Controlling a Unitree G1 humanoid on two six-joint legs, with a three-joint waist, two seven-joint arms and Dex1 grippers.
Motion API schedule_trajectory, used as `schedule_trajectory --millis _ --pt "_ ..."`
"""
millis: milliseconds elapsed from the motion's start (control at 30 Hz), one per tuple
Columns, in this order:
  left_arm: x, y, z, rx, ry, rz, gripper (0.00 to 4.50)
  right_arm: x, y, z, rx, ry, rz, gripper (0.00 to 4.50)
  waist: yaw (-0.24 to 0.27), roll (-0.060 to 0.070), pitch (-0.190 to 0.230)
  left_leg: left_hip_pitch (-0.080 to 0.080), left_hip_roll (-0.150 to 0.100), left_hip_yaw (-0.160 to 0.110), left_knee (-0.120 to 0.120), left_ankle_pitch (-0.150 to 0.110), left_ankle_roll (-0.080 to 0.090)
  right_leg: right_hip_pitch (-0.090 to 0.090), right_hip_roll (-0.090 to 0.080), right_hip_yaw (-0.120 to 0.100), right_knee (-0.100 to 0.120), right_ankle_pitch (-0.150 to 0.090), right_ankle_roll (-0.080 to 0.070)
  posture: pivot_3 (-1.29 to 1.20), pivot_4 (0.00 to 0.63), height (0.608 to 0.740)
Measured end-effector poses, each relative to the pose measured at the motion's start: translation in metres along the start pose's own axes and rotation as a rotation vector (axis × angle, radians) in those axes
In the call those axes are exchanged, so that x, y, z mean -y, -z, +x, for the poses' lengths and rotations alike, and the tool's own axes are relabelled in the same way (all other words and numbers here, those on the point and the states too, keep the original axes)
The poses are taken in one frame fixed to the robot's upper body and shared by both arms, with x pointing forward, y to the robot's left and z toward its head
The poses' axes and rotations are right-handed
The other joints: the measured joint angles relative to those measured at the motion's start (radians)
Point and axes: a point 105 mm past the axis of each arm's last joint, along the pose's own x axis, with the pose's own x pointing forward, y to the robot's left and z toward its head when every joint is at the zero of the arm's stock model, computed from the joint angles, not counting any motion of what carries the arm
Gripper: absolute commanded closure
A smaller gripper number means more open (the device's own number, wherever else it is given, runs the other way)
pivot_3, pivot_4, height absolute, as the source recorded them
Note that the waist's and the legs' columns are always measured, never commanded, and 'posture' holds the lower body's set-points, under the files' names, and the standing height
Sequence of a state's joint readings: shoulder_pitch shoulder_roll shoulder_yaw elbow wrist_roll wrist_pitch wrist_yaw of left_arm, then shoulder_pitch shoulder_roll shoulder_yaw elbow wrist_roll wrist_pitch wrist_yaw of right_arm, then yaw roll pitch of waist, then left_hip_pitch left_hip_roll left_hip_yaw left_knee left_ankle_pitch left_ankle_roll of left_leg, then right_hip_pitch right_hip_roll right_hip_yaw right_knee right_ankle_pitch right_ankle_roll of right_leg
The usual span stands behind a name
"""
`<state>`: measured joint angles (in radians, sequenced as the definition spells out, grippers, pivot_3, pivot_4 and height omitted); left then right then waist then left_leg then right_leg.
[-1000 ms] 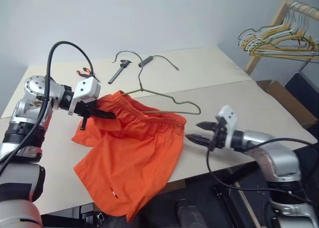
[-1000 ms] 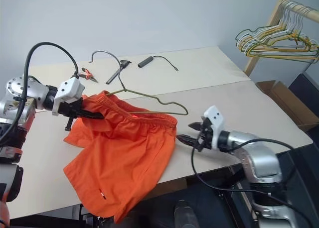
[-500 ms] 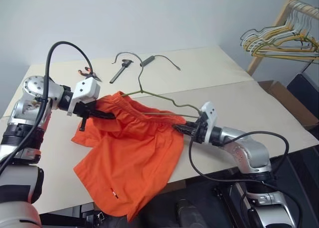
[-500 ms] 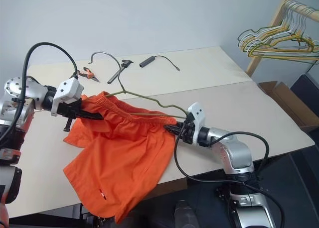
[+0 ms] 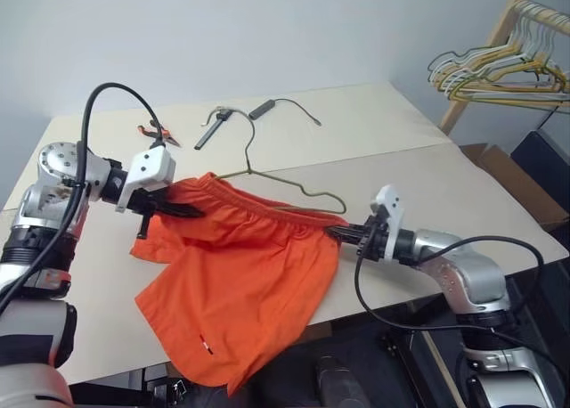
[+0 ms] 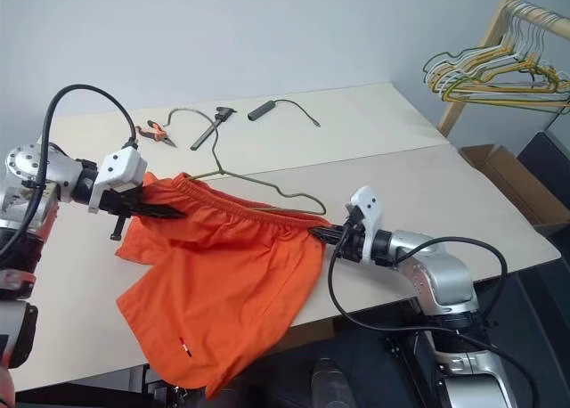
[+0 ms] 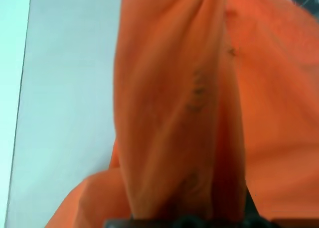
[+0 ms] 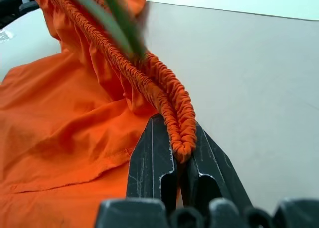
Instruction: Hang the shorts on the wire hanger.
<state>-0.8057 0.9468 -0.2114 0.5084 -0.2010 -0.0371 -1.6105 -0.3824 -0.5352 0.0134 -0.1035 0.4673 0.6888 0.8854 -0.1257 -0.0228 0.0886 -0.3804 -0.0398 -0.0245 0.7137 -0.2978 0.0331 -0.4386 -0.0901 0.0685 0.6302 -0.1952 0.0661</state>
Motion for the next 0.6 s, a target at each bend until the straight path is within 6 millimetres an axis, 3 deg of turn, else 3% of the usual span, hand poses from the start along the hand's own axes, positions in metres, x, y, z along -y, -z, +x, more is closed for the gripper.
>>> schedule_trajectory --millis 267,600 --pt "-0.002 0.009 0.005 -0.037 -0.021 0.041 4.50 0.000 -0.003 -0.008 -0.016 -0.028 -0.015 4.47 0.004 0.000 0.000 -0.001 0.000 0.000 0.000 0.000 0.000 0.000 -0.001 0.000 0.000 0.000 0.000 -0.11 0.048 0.740" --pt "-0.003 0.003 0.006 0.061 -0.021 -0.020 4.50 0.000 -0.003 -0.014 -0.034 -0.041 -0.029 4.47 -0.001 0.000 0.000 0.000 0.000 0.000 0.000 0.000 0.000 0.000 0.000 0.000 0.000 0.000 0.000 -0.11 0.048 0.740"
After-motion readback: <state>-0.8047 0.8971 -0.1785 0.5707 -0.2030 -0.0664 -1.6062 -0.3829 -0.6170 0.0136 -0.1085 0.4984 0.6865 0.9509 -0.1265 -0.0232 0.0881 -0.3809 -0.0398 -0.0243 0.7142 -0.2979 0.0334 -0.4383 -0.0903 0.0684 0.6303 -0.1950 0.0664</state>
